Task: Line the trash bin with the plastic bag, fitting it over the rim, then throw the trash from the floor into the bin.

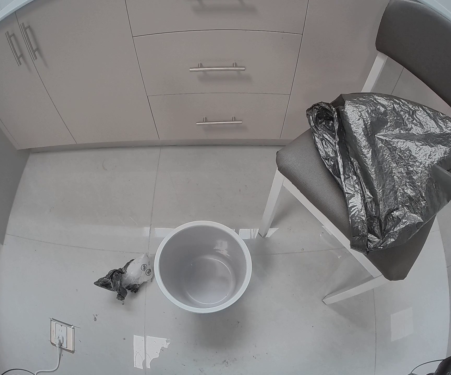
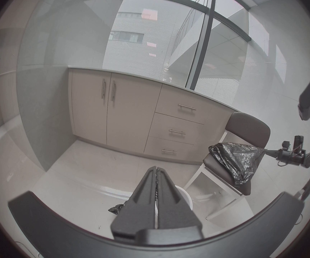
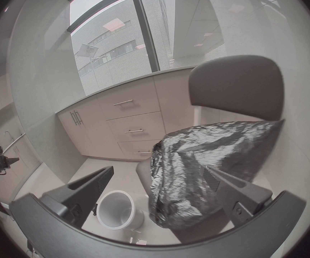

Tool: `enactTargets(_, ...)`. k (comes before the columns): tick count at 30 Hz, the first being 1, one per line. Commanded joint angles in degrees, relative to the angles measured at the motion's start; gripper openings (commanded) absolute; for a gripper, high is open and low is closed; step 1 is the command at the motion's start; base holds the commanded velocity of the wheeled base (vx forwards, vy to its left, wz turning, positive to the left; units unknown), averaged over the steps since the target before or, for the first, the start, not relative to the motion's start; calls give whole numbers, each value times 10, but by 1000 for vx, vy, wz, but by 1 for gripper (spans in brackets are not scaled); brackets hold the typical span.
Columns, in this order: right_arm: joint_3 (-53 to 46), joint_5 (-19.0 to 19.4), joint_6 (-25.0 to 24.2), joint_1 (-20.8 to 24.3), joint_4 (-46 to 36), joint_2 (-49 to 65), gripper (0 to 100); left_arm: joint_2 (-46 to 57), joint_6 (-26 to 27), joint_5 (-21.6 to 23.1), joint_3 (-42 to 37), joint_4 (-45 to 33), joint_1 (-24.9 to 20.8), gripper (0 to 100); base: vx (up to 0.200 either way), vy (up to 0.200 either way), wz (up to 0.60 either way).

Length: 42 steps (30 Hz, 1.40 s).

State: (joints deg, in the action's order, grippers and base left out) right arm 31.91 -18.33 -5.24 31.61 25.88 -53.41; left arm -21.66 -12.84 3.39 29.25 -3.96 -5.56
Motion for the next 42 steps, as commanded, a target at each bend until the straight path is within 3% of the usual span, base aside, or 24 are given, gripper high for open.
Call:
enactTargets(1,18,-140,-13,185,188,-302,100,-207,-17,5,40,56,-83,0,0,0,0)
enactTargets(6,25,-162,34,187,221,-342,100,-282,-35,7,41,98,-169,0,0,0,0)
enactTargets(16,30,-234,41,190,221,-378,100,-387,-74,19,27,176,-226,0,0,0,0)
enactTargets(20,31,-246,46,188,221,-381,100,-401,-76,63,20,186,-225,0,0,0,0)
enactTargets(23,32,-257,55,184,221,-391,100,-414,-76,66,17,187,-223,0,0,0,0)
enactTargets(27,42,-308,62,173,221,-415,100,-423,-76,70,15,192,-223,0,0,0,0)
enactTargets(30,46,-369,59,163,221,-433,100,-433,-76,70,14,193,-223,0,0,0,0)
enactTargets(42,41,-421,60,113,221,-448,100,-448,-84,71,5,234,-195,0,0,0,0)
